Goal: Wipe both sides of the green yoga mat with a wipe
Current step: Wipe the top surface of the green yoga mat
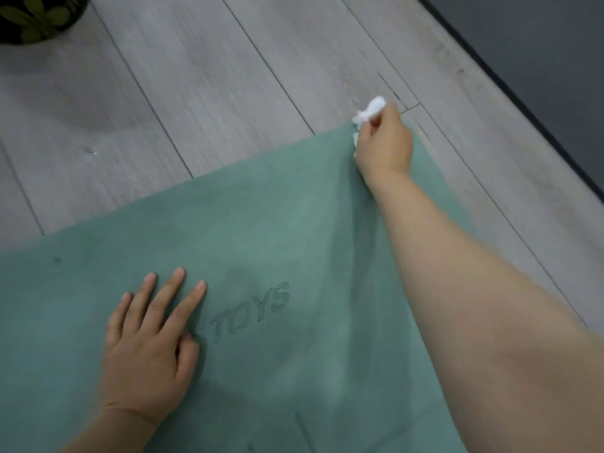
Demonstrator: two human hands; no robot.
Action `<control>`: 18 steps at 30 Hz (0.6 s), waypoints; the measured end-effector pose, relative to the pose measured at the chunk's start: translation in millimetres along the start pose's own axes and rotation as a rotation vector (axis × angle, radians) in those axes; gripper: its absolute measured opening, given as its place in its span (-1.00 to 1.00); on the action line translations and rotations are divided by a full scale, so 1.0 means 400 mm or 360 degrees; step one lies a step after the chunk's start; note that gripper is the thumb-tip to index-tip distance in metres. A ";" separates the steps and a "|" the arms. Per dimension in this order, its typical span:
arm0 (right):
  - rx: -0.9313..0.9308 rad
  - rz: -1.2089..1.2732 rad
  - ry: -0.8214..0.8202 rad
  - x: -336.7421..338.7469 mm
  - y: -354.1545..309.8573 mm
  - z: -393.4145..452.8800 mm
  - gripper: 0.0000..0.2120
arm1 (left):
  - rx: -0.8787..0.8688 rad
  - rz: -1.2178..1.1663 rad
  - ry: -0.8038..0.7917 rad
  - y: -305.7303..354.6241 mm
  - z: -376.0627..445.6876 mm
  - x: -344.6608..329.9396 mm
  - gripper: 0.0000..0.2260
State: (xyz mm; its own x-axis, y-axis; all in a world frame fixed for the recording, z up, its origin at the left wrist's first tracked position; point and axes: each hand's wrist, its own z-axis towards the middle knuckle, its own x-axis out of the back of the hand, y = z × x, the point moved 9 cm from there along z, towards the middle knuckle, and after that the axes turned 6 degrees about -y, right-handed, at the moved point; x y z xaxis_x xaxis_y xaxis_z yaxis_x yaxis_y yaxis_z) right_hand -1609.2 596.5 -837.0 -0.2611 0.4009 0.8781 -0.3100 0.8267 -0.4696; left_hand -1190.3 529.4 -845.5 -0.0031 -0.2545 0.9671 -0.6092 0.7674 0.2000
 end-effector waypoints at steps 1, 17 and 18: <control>0.0108 -0.0100 -0.0111 -0.018 -0.056 0.042 -0.78 | -0.0002 -0.0001 0.0009 0.001 -0.001 -0.001 -0.47; -0.0861 0.0137 0.0596 0.209 0.423 -0.311 -0.82 | 0.0047 -0.0009 0.0052 0.004 0.001 0.006 -0.46; -0.0713 0.0156 0.0533 0.174 0.355 -0.215 -0.82 | 0.0037 -0.0011 0.0053 0.005 0.002 0.006 -0.46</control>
State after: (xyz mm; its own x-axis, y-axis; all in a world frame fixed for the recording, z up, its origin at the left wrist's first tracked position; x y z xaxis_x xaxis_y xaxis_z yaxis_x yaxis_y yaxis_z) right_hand -1592.8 775.8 -834.8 0.0579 0.5273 0.8477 0.1386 0.8366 -0.5299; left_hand -1192.2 529.7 -842.8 0.0276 -0.2395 0.9705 -0.6275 0.7516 0.2033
